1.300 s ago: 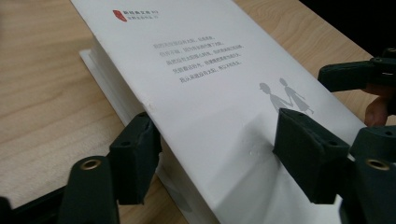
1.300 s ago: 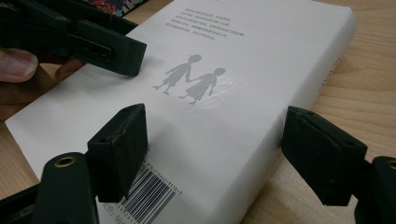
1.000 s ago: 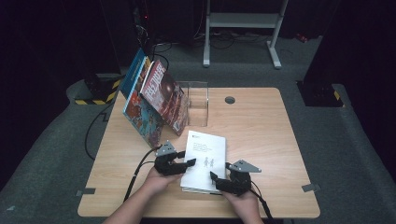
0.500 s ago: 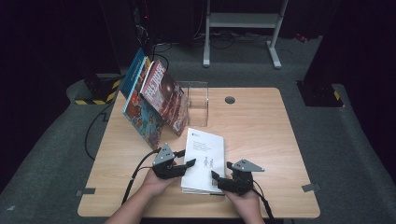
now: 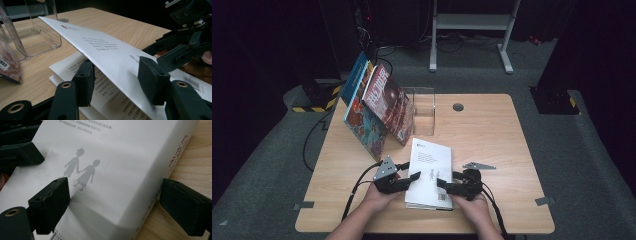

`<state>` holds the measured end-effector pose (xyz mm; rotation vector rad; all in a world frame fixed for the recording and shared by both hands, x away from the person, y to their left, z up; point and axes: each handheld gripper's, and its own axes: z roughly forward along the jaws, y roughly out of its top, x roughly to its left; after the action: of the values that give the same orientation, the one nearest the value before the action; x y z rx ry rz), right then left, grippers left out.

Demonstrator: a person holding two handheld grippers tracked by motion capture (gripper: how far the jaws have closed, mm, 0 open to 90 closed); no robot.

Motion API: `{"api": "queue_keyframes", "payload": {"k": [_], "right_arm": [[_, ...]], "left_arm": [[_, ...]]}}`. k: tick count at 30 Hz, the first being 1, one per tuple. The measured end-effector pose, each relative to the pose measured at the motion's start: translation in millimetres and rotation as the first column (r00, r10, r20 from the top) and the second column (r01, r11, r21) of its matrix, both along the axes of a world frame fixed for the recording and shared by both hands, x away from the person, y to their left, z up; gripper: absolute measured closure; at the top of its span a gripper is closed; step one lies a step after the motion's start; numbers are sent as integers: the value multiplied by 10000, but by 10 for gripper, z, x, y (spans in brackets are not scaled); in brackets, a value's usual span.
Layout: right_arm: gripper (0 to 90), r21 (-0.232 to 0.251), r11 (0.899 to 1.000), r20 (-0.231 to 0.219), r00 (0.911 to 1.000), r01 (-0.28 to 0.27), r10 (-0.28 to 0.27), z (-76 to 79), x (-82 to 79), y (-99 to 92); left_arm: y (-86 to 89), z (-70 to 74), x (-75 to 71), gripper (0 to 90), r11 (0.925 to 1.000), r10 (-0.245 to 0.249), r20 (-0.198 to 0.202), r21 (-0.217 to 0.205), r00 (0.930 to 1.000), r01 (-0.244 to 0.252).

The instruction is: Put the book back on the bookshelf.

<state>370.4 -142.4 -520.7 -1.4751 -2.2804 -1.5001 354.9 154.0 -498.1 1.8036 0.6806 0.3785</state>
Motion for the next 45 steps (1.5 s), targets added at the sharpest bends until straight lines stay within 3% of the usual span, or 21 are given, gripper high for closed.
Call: {"api": "queue_keyframes", "payload": {"k": [4, 13, 16, 19, 26, 27, 28, 32, 36, 45], "right_arm": [[72, 242, 9997, -303, 9995, -14, 21, -12, 51, -6], [70, 354, 9994, -854, 9963, -2, 32, -4, 128, 0], [67, 550, 9985, -1309, 9914, -12, 84, -16, 184, -6], [67, 577, 9983, -1363, 9905, -84, 162, -24, 209, -13], [70, 610, 9981, -1265, 9918, -85, 162, -15, 195, -14], [70, 580, 9983, -1134, 9934, -87, 152, -11, 186, -12], [70, 580, 9983, -1134, 9934, -87, 152, -11, 186, -12], [84, 234, 9996, -252, 9995, -158, 164, 32, 127, -6], [81, 186, 9997, -173, 9997, -158, 161, 36, 117, -7], [72, 526, 9982, -480, 9983, -303, 328, 24, 135, -30]], "left_arm": [[0, 8, -24, 486, 10000, 18, 211, 1, 9998, -18], [0, 8, -33, 486, 10000, 46, 216, 23, 9998, -47], [2, 1, -33, 485, 10000, 83, 180, -14, 9998, -83], [3, -3, -32, 485, 10000, 87, 173, -21, 9998, -86], [4, 4, -60, 485, 10000, 98, 353, 0, 9993, -98], [-2, 14, -81, 485, 10000, 70, 614, 43, 9981, -73], [-2, 14, -81, 485, 10000, 70, 614, 43, 9981, -73], [-4, 28, -99, 485, 9999, 47, 790, 114, 9969, -57], [-5, 30, -108, 485, 9999, 41, 868, 105, 9962, -50], [-15, 58, -148, 486, 9996, -2, 1276, 273, 9918, -33]]}}
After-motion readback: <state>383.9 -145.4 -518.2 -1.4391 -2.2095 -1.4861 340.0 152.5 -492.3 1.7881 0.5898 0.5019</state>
